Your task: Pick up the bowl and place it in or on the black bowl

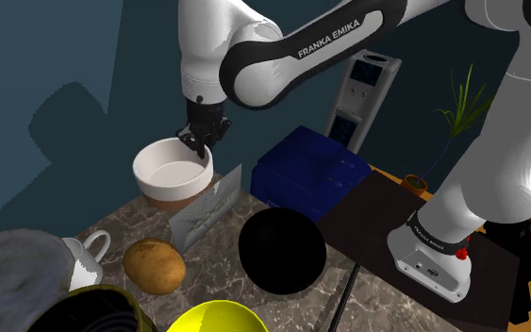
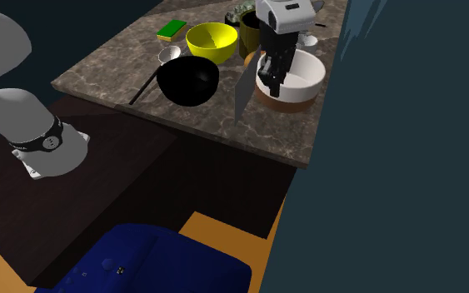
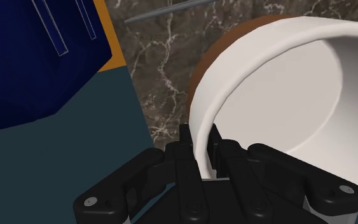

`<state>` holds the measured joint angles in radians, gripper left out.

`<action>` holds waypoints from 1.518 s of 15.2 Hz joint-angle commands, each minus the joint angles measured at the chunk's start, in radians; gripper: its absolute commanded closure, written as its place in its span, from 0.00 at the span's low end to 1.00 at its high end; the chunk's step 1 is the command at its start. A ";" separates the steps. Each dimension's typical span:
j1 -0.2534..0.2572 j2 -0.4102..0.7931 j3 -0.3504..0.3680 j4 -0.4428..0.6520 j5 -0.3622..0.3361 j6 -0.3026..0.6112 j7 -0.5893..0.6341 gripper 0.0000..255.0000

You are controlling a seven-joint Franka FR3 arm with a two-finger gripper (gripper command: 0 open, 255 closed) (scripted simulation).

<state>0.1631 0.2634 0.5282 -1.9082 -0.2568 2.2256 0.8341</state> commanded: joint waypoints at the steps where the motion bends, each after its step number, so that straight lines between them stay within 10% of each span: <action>1: -0.002 -0.009 0.003 0.016 0.009 -0.023 -0.008 1.00; 14: -0.011 -0.067 0.017 0.111 0.059 -0.164 -0.048 1.00; 23: -0.012 -0.459 0.032 -0.266 0.289 -0.116 -0.125 1.00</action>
<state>0.1425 -0.1425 0.5604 -2.1256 0.0002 2.1041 0.7172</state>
